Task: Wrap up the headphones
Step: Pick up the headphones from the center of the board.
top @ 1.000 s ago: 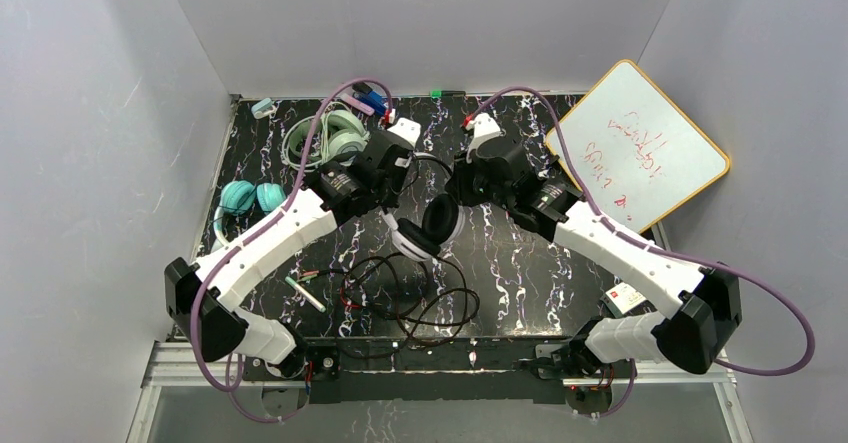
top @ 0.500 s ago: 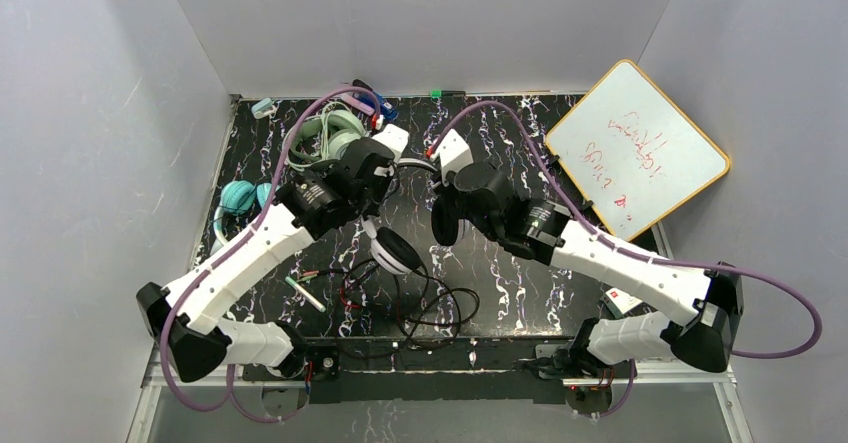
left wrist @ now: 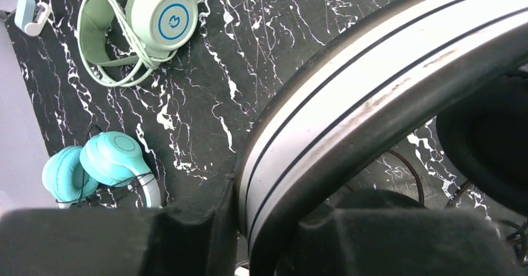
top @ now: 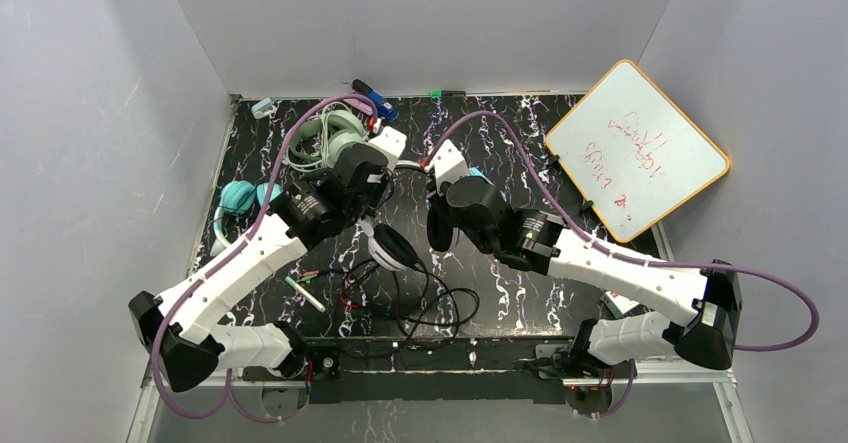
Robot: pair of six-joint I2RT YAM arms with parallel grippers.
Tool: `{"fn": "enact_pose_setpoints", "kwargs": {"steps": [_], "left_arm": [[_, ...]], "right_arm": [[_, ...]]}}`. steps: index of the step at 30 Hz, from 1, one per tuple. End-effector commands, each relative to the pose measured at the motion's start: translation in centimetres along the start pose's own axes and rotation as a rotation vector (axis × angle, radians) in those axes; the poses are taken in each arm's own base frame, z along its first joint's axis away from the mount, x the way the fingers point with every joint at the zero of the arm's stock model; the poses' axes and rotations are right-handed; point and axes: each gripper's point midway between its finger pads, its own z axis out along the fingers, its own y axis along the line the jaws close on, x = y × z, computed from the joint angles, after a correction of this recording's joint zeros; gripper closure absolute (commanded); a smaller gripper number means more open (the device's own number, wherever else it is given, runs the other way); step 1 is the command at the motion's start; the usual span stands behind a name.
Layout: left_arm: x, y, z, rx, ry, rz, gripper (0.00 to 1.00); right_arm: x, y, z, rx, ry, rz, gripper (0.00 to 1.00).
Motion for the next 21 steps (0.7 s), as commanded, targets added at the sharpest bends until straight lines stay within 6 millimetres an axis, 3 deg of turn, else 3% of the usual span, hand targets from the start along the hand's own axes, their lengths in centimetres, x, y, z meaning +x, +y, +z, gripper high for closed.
{"fn": "enact_pose_setpoints", "kwargs": {"steps": [1, 8, 13, 17, 21], "left_arm": [[-4.4, 1.3, -1.1, -0.019, -0.163, -0.092, 0.74], [-0.6, 0.0, -2.2, 0.081, -0.05, -0.062, 0.25], [0.3, -0.8, -4.5, 0.186, -0.038, -0.046, 0.02], [-0.1, -0.8, -5.6, 0.217, -0.067, -0.042, 0.02], [0.0, -2.9, -5.2, 0.317, -0.023, -0.031, 0.02]], "right_arm": [[2.7, 0.3, -0.8, -0.006, 0.074, -0.097, 0.93], [-0.6, -1.3, -1.6, 0.053, -0.011, 0.054, 0.99], [-0.6, -0.8, -1.2, 0.038, 0.027, 0.038, 0.99], [-0.9, -0.2, -1.2, 0.006, 0.02, 0.049, 0.99], [-1.4, 0.2, -1.2, -0.018, 0.014, 0.052, 0.98]]}}
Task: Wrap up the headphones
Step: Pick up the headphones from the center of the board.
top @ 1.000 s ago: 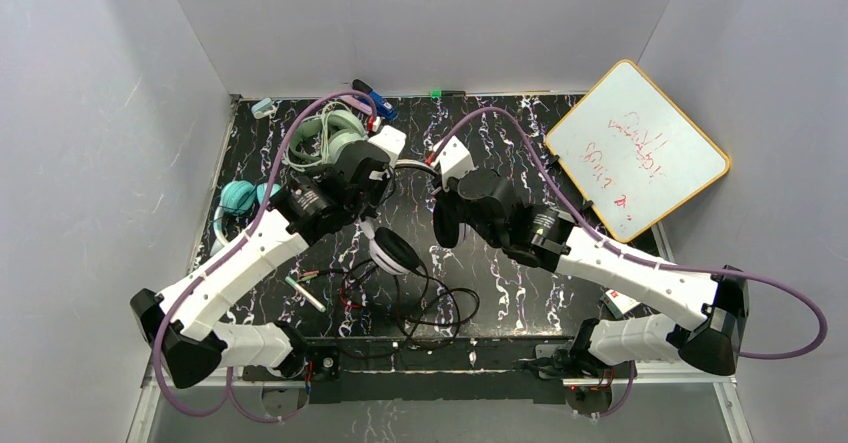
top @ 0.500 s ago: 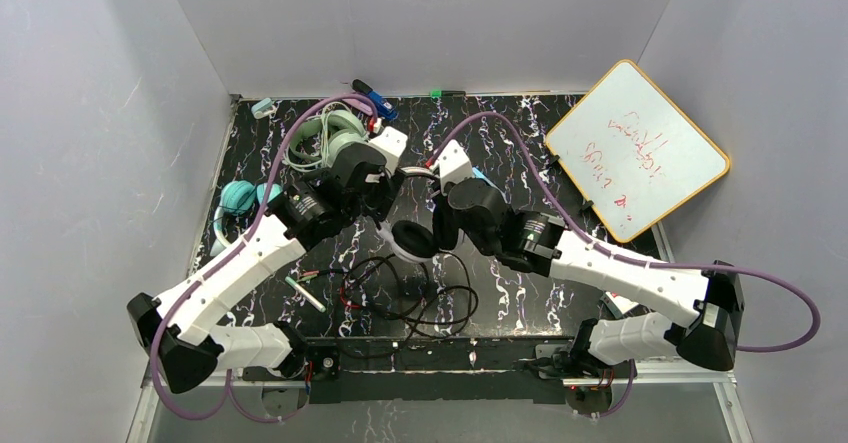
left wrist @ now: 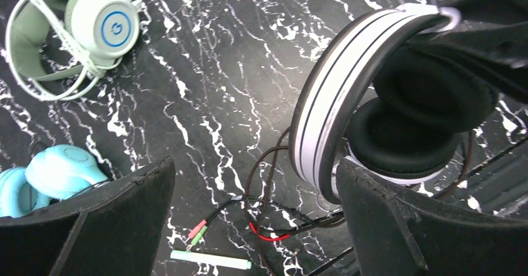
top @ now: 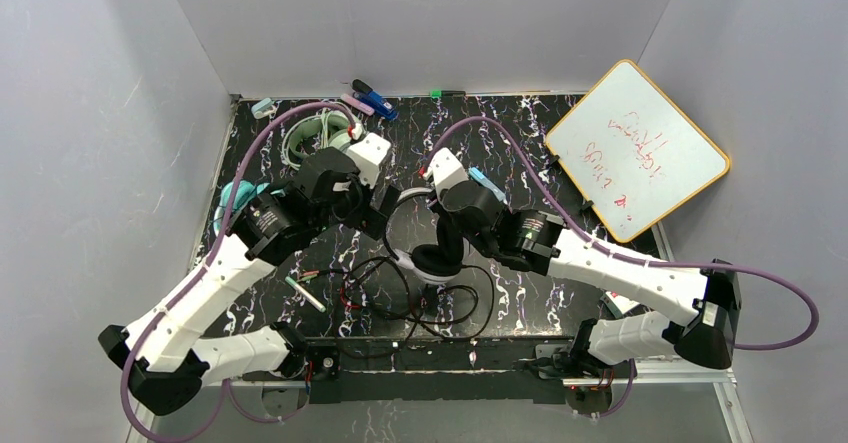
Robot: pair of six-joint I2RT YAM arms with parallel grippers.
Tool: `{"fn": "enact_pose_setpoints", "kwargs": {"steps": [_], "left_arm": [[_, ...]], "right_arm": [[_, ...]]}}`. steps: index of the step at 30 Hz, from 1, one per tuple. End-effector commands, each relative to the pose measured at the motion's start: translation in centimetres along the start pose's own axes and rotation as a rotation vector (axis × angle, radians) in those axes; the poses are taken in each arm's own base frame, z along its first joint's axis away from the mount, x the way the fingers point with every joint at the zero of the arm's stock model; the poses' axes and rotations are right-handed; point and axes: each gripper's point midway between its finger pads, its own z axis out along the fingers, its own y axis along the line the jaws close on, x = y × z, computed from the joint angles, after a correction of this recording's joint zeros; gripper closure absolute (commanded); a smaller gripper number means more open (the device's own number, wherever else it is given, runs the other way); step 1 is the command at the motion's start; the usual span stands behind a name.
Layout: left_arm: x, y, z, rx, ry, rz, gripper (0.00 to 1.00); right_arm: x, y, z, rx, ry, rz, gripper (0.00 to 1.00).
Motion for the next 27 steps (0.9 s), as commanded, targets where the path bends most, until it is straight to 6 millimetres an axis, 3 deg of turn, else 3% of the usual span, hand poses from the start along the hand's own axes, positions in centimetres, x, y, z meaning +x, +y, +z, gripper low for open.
{"fn": "enact_pose_setpoints", "kwargs": {"steps": [1, 11, 21, 27], "left_arm": [[0.0, -2.0, 0.2, 0.117, 0.045, 0.002, 0.03], [1.5, -3.3, 2.9, 0.113, 0.109, -0.119, 0.08], [5.1, -1.4, 4.1, -0.044, 0.135, -0.223, 0.07], [3.6, -2.8, 3.8, 0.028, -0.057, -0.497, 0.02]], "right_arm": [[-3.7, 0.2, -0.9, -0.029, -0.082, 0.056, 0.98], [-4.5, -0.3, -1.6, -0.02, -0.105, 0.086, 0.97], [-4.8, -2.6, -2.6, 0.091, -0.118, 0.181, 0.99], [-4.9, -3.0, -3.1, 0.12, -0.114, 0.305, 0.99]]}}
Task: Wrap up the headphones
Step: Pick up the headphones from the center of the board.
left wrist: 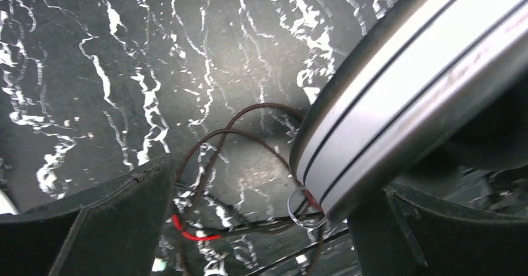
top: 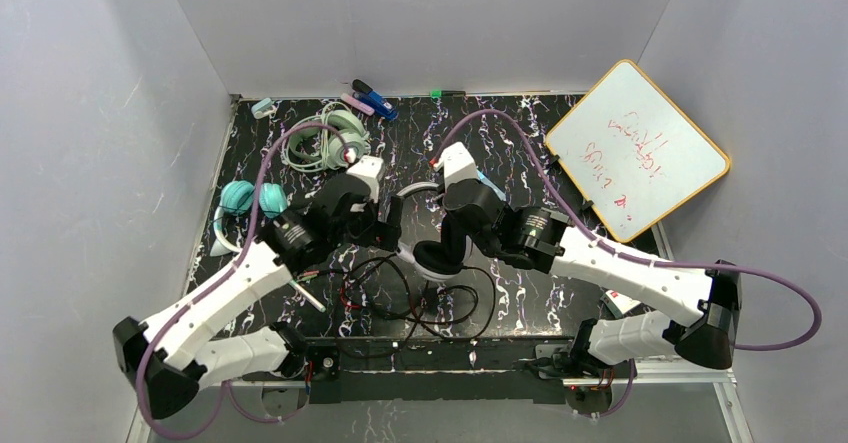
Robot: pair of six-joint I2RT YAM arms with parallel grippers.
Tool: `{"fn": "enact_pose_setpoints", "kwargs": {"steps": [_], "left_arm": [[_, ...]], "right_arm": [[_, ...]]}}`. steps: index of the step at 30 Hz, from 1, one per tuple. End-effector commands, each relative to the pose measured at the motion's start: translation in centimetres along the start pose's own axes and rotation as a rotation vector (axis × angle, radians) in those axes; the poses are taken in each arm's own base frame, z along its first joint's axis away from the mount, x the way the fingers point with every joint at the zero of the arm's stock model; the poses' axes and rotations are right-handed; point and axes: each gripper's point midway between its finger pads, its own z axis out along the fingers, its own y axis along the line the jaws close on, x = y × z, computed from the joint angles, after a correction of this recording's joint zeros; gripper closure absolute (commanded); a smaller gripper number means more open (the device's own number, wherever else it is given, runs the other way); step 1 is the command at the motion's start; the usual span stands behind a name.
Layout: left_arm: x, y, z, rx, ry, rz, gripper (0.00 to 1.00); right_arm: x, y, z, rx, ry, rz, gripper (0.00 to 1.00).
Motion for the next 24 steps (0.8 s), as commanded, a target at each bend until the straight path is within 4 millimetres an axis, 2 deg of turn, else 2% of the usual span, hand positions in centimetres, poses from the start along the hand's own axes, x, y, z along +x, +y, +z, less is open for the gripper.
{"fn": "enact_pose_setpoints", "kwargs": {"steps": [1, 3, 5, 8, 11, 12, 14, 17, 20, 24], "left_arm": [[-2.6, -1.2, -1.3, 0.088, -0.205, -0.252, 0.02], [-2.9, -1.5, -1.0, 0.112, -0.238, -0.29, 0.03], [-3.0, -1.5, -0.8, 0.104, -0.241, -0.288, 0.1], [-3.1, -1.0, -0.2, 0.063, -0.222, -0.236, 0.33], [-3.1, 0.5, 0.0, -0.024, -0.209, -0.171, 0.62], [-3.3, 1.1, -0.2, -0.056, -0.21, -0.145, 0.77], [-3.7, 2.2, -0.8, -0.117, -0.213, -0.109, 0.92], [-4.8, 3.8, -2.4, -0.201, -0.224, -0.046, 1.0], [-5.8, 5.3, -3.9, -0.282, -0.235, -0.014, 1.0], [-7.6, 6.3, -5.6, -0.342, -0.266, 0.021, 1.0]], "right_arm": [[-5.2, -1.3, -2.3, 0.031, -0.143, 0.239, 0.99], [-5.1, -0.9, -2.1, 0.017, -0.138, 0.255, 0.99], [-5.1, -0.5, -2.0, 0.005, -0.136, 0.271, 0.99], [-5.2, -0.1, -2.1, -0.019, -0.137, 0.279, 0.99], [-5.2, 0.0, -2.3, -0.044, -0.146, 0.257, 0.99], [-5.1, -0.1, -2.4, -0.047, -0.148, 0.241, 0.99], [-4.6, -0.1, -2.6, -0.061, -0.144, 0.186, 0.99], [-3.5, 0.3, -2.7, -0.111, -0.118, 0.059, 0.99], [-1.9, 0.6, -2.6, -0.138, -0.055, -0.041, 0.99], [0.1, 0.3, -1.9, -0.103, 0.034, -0.106, 0.99]]}}
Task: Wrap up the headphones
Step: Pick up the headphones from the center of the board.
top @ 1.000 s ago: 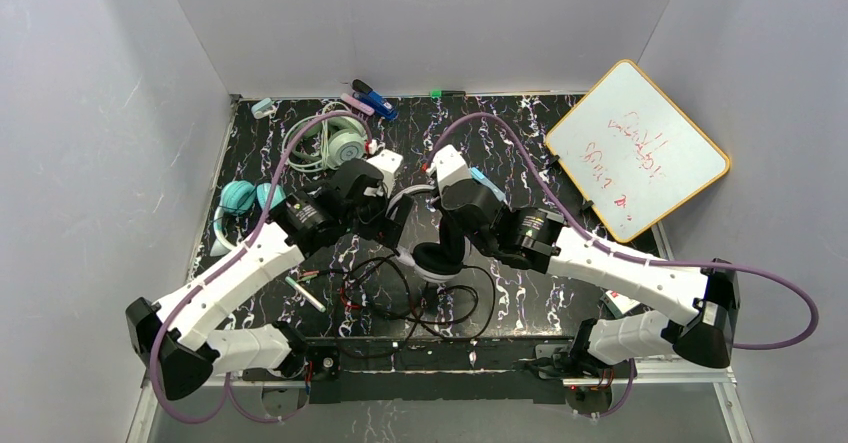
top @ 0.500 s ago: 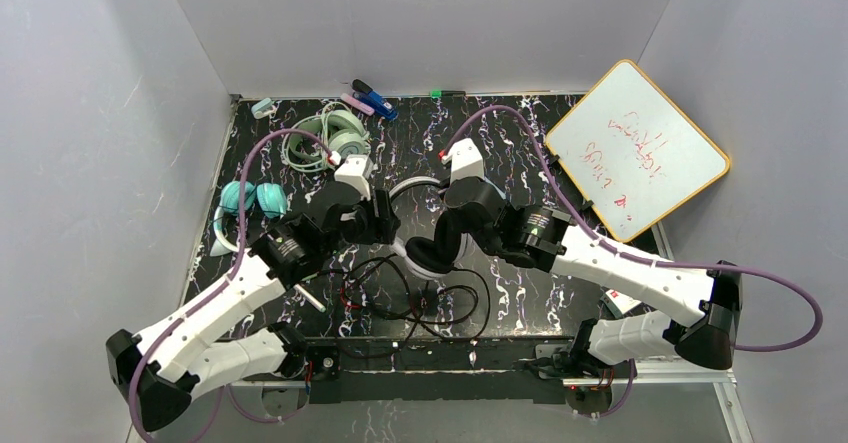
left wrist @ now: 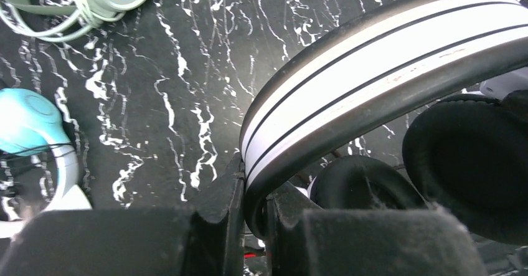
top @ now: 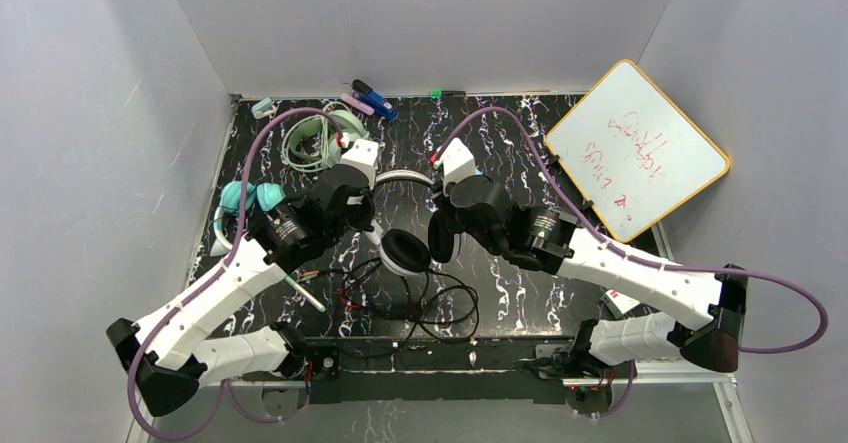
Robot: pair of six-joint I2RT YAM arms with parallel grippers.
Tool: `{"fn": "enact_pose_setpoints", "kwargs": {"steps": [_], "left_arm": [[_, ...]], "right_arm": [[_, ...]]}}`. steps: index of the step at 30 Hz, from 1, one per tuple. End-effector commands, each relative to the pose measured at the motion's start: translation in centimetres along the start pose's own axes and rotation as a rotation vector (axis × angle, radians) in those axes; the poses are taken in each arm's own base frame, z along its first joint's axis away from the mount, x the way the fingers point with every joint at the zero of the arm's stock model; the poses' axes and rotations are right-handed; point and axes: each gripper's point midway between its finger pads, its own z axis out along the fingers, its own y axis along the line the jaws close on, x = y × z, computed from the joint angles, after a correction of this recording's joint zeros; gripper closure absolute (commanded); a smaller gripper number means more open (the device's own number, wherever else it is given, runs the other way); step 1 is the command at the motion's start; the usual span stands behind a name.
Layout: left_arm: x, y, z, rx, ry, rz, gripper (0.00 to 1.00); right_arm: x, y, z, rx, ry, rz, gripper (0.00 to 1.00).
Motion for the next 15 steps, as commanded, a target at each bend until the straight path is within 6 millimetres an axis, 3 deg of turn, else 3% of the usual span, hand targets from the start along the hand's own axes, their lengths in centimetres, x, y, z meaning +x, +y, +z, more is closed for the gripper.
{"fn": "enact_pose_setpoints", "kwargs": {"steps": [1, 10, 15], "left_arm": [[-4.2, 5.0, -2.3, -0.235, -0.11, 0.025, 1.0], [-8.3, 6.4, -3.5, -0.342, -0.218, -0.019, 1.0], [-9.0, 5.9, -3.5, -0.33, -0.257, -0.145, 1.0]], "right_arm": [[2.5, -1.0, -0.9, 0.001, 0.122, -0.146, 0.99], [5.3, 0.6, -0.7, 0.018, 0.168, -0.149, 0.99], [6.7, 1.1, -0.4, 0.095, 0.15, -0.113, 0.99]]}}
